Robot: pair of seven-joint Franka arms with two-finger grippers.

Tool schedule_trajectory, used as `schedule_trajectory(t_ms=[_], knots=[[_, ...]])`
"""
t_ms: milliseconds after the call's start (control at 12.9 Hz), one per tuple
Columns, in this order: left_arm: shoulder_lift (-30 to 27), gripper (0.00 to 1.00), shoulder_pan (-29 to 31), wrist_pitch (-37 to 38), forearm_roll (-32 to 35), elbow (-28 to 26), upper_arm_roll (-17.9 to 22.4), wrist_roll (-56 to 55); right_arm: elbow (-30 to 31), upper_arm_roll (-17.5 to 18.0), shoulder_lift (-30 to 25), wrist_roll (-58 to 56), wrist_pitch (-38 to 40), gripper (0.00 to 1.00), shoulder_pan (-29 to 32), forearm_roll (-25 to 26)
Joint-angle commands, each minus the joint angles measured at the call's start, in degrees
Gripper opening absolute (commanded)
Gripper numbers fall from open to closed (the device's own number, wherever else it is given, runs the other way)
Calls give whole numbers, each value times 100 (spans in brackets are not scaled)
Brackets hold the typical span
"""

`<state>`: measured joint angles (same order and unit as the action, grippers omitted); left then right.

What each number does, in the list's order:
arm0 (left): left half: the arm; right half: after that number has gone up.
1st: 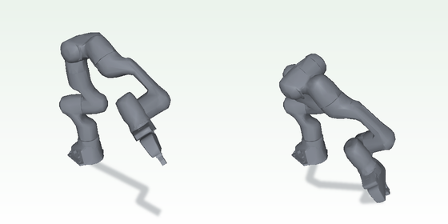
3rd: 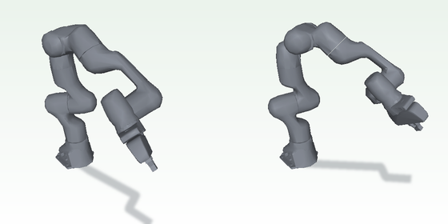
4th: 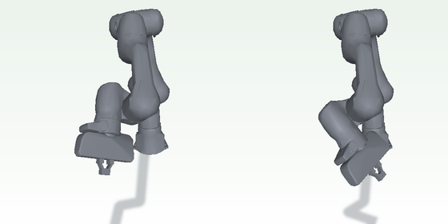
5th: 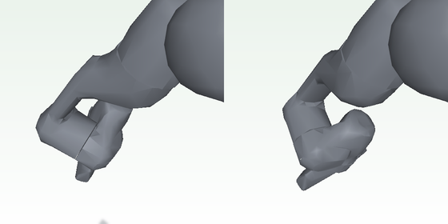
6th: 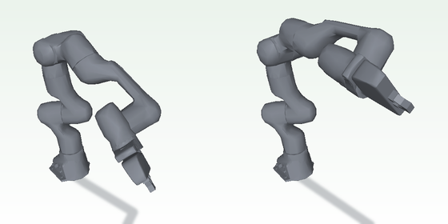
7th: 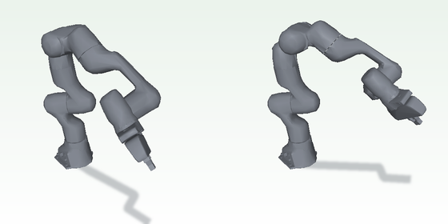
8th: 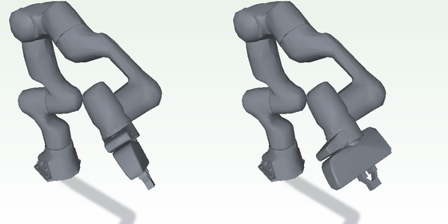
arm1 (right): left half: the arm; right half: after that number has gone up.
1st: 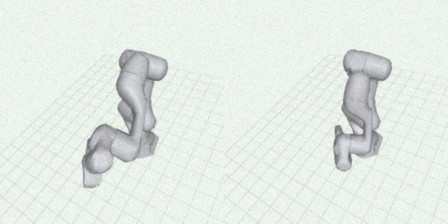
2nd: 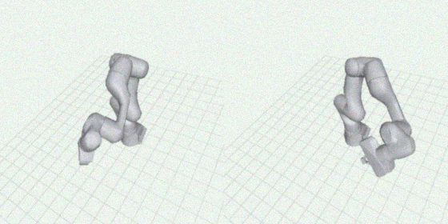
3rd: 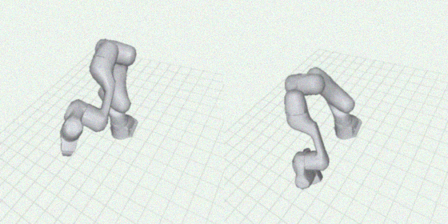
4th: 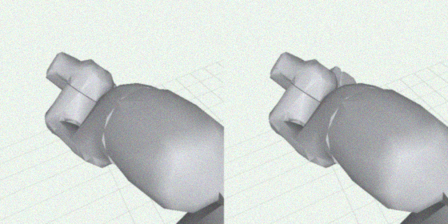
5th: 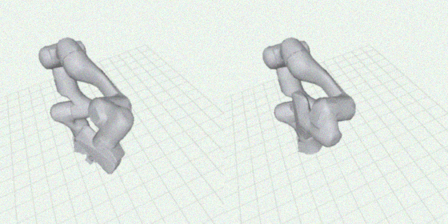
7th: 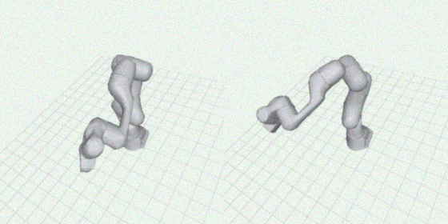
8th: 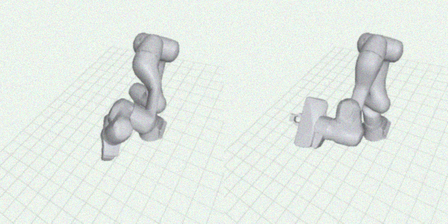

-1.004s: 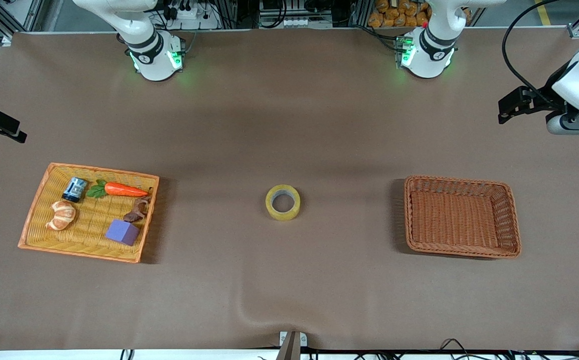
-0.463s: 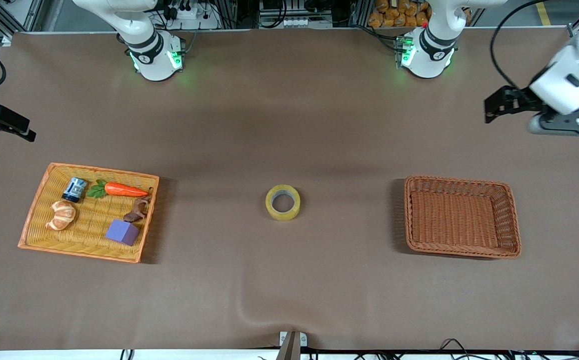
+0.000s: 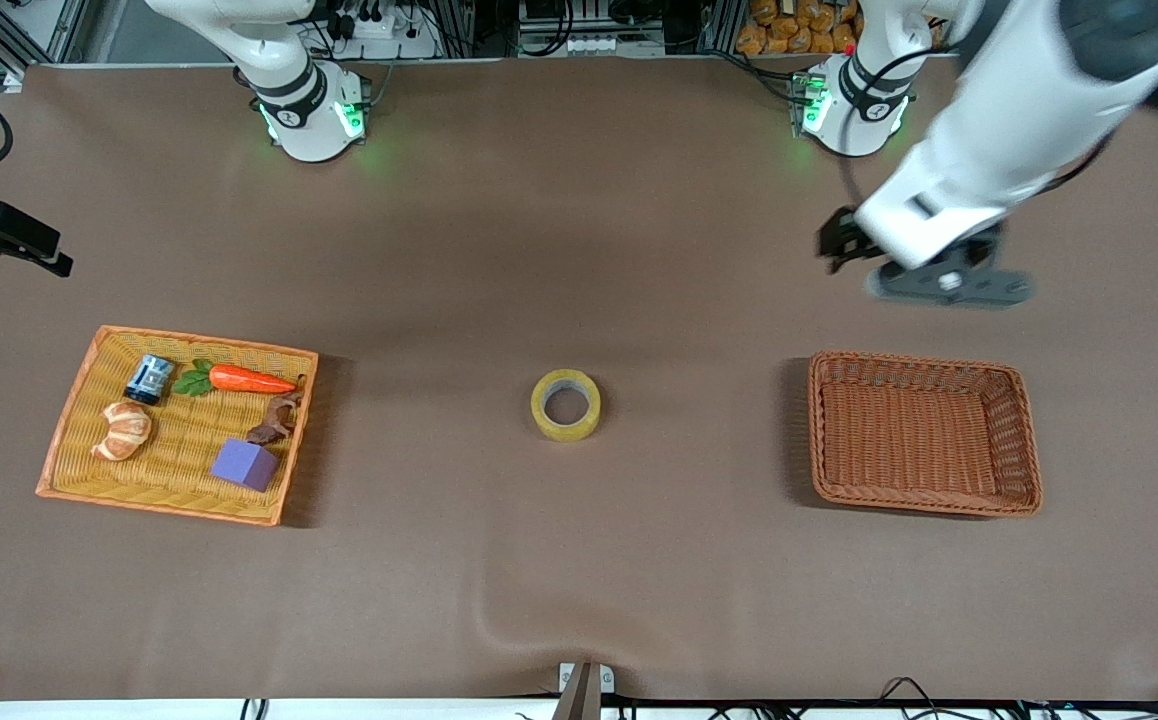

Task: Transfer tape with both arms
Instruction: 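Reach the left gripper to the tape roll at mid-table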

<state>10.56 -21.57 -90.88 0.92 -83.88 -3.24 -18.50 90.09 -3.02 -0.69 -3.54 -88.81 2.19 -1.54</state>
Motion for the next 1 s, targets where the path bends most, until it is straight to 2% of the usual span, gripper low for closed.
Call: schedule_trajectory(t_ms=[0, 386, 541, 927], knots=[[664, 100, -233, -603, -188, 250, 43, -268, 106, 73, -133, -33, -5, 100, 71, 22], [1815, 100, -506, -2053, -277, 188, 43, -698, 114, 56, -125, -41, -14, 100, 62, 57], [2273, 100, -830, -2765, -294, 188, 51, -1198, 114, 56, -124, -33, -14, 100, 62, 48], [3003, 100, -1411, -3785, -321, 241, 43, -2218, 114, 56, -124, -41, -14, 100, 71, 48]])
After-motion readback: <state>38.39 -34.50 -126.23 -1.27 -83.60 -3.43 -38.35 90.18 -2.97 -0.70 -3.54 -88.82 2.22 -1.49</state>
